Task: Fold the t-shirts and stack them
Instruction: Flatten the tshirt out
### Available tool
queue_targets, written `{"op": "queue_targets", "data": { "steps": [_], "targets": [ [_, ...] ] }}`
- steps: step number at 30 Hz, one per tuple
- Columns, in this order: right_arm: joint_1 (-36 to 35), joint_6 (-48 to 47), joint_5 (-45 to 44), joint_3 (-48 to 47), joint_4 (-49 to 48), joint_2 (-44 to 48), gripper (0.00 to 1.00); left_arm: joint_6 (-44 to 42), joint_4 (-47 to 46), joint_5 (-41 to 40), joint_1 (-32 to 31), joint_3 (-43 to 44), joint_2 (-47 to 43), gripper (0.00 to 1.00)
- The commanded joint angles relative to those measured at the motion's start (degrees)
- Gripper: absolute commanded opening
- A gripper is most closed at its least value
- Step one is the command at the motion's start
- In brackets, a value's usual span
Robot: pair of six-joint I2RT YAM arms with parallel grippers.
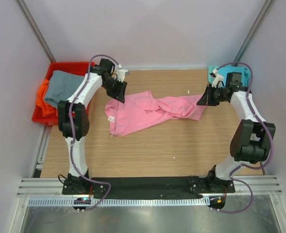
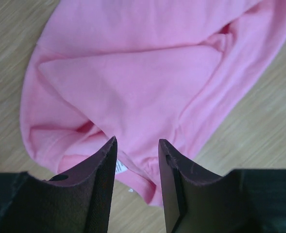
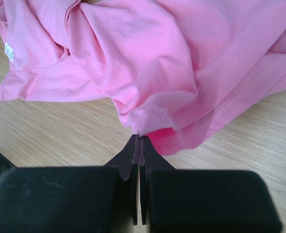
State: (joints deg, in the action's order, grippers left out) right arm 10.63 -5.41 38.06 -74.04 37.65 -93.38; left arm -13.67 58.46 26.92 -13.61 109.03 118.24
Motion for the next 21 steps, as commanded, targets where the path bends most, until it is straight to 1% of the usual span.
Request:
{"op": "queue_targets", "data": {
  "steps": [1,5,8,15,18,21],
  "targets": [
    [0.27,0.05,0.35,0.83,-2.40,0.48,0.01,2.33,-1.94,-1.43,0.60,5.48,5.24,0.41],
    [0.27,-0.39,0.34,0.91,-2.14,0.40,0.01,2.95,-1.77,-2.92,0.86,10.84,11.91,0.41],
    [0.27,-0.39,0.52,0.83,-2.14,0.05,0.01,3.30,-1.68,-2.92,1.12,12.96,13.95,0.41],
    [0.27,-0.65,0.96,1.00,-2.14,-1.71,0.02,3.91,-2.99,-3.98,2.35,12.00,14.04,0.40],
    [0.27,-0.74,0.96,1.00,-2.14,-1.80,0.01,5.67,-6.15,-3.80,4.02,10.06,13.77,0.40],
    [0.27,-0.74,0.87,0.92,-2.14,-1.98,0.02,5.33,-4.24,-3.28,4.73,12.25,15.61,0.40]
  ]
}}
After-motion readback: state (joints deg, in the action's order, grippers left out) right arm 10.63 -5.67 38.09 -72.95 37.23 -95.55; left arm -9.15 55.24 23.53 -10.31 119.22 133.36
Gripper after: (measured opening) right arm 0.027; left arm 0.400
